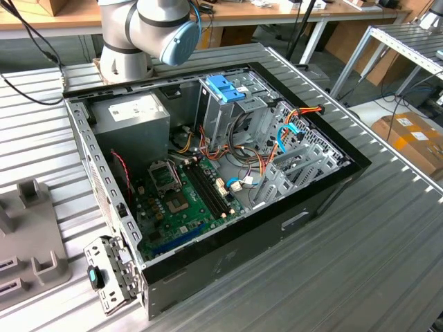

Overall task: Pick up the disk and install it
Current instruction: 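Pick up the disk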

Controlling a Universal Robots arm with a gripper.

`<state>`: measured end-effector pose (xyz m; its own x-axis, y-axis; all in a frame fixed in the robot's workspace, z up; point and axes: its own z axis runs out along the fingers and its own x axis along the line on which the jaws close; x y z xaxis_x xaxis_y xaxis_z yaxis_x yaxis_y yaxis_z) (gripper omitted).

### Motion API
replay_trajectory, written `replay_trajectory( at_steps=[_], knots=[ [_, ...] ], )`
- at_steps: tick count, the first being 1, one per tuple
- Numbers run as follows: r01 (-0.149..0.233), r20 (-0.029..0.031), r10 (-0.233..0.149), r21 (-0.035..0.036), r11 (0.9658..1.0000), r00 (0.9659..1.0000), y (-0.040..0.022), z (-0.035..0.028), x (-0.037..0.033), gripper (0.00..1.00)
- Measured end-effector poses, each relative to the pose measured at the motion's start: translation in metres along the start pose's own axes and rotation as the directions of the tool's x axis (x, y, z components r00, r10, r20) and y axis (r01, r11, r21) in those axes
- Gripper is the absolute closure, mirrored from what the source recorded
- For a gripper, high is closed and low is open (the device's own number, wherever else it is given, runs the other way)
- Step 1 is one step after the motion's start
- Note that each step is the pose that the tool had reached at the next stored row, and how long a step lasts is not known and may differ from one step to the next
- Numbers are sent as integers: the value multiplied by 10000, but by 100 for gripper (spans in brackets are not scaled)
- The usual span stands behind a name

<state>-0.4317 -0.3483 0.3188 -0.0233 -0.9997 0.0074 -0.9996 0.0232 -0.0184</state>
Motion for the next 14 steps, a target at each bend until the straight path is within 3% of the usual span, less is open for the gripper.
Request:
replay_trajectory(
  at_steps=[14],
  knots=[
    [1, -32, -1, -3, 10000, 10000, 0, -2, 0, 65]
  ],
)
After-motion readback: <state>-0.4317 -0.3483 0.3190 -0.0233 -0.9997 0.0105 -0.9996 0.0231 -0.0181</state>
